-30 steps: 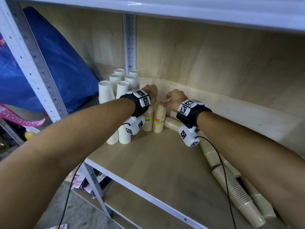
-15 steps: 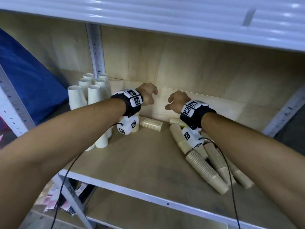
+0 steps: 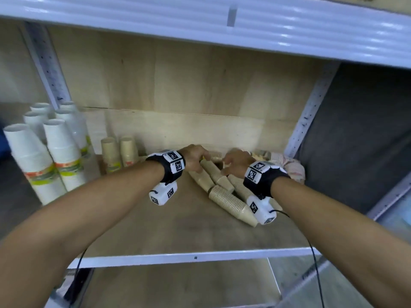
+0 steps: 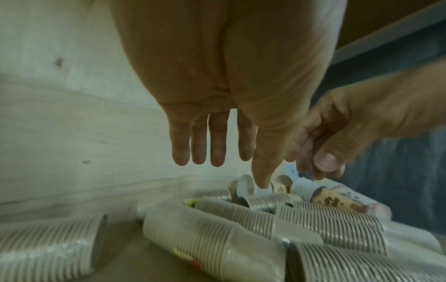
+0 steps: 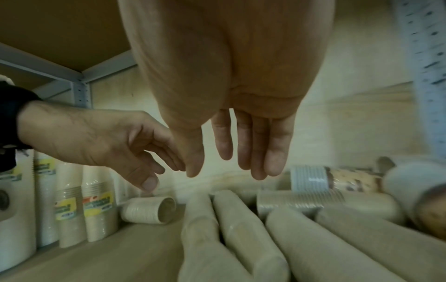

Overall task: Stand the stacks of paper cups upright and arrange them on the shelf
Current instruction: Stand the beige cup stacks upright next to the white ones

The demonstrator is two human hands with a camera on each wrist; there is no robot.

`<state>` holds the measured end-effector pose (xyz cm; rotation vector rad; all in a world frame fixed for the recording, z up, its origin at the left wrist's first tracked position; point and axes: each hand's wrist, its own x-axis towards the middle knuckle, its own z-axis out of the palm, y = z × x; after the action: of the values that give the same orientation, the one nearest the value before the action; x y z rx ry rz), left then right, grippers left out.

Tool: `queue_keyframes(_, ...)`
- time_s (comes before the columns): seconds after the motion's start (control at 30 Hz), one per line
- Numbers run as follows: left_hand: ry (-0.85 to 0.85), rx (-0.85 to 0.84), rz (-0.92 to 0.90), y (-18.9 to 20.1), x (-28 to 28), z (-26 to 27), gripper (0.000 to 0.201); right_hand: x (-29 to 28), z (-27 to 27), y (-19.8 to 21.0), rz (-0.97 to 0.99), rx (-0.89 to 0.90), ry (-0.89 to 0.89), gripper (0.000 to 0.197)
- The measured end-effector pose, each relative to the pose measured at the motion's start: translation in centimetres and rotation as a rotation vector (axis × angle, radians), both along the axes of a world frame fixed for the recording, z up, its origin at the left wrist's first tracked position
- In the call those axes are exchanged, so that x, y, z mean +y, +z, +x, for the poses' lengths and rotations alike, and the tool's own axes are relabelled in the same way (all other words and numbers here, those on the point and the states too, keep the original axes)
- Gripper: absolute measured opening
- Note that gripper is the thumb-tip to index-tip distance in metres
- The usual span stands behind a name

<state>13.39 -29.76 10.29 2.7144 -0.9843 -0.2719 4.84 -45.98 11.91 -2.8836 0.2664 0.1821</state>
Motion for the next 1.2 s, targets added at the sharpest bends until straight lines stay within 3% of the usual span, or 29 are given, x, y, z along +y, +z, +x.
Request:
queue_keyframes(0.27, -0.088, 0.086, 0.048, -4.3, -2.1, -0.3, 0.042, -3.1, -4.3, -4.7, 0.152, 0.074, -0.136, 0.048)
queue_keyframes(0.53, -0.135, 0.09, 0.069, -6.3, -2.5, 0.5, 0.037, -2.9, -5.7, -6.4, 0.116, 0.126, -0.11, 0.031)
queue_keyframes(0.67, -0.216, 0.045, 0.09, -6.6, -2.7, 0.8, 0.026, -2.9, -6.4, -7.2, 0.146, 0.135, -0.143, 0.042)
queue_keyframes(0.87, -0.256, -0.064, 0.194, -6.9, -2.6, 1.2, 0.043, -2.9, -6.2, -8.2, 0.123, 0.15, -0.135, 0.065)
queue_keyframes(1.2, -0.299, -0.149, 0.163, -7.1, -1.8, 1.6, 0.045, -1.9, -5.8, -7.8, -0.01, 0.248, -0.079, 0.072)
